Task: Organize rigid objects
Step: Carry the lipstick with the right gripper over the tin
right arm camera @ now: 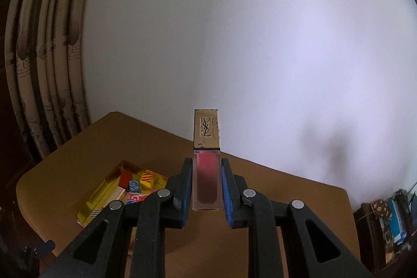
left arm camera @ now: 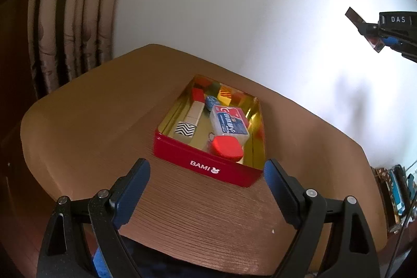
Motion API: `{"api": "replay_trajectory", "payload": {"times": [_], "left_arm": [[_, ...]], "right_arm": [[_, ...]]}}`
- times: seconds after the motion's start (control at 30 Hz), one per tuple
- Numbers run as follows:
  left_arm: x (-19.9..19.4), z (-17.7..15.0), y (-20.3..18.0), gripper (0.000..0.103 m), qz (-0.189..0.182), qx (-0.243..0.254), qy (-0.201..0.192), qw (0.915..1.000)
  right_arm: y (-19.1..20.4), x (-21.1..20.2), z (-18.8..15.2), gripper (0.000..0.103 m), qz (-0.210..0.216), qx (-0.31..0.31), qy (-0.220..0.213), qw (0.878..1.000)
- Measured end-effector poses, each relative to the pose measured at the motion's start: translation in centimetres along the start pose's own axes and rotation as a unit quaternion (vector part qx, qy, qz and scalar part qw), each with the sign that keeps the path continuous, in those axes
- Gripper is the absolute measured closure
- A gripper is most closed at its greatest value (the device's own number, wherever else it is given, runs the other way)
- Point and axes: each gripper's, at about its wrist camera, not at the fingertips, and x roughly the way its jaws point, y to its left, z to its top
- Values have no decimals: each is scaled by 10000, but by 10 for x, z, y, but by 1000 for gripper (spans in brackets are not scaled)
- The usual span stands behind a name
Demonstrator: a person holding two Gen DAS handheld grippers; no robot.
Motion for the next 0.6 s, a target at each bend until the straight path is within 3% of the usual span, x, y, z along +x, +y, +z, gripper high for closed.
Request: {"api": "replay_trajectory", "payload": {"times": [0.37,0.6], "left_arm": [[-2,5,16,17,137,-263,-3,9996],[-13,24,60,17,626,-693,-183,9955]], "right_arm": [[50,-1,2,83,432,-270,53,9987],[77,16,-20,83,861,-321,307,9953]]}}
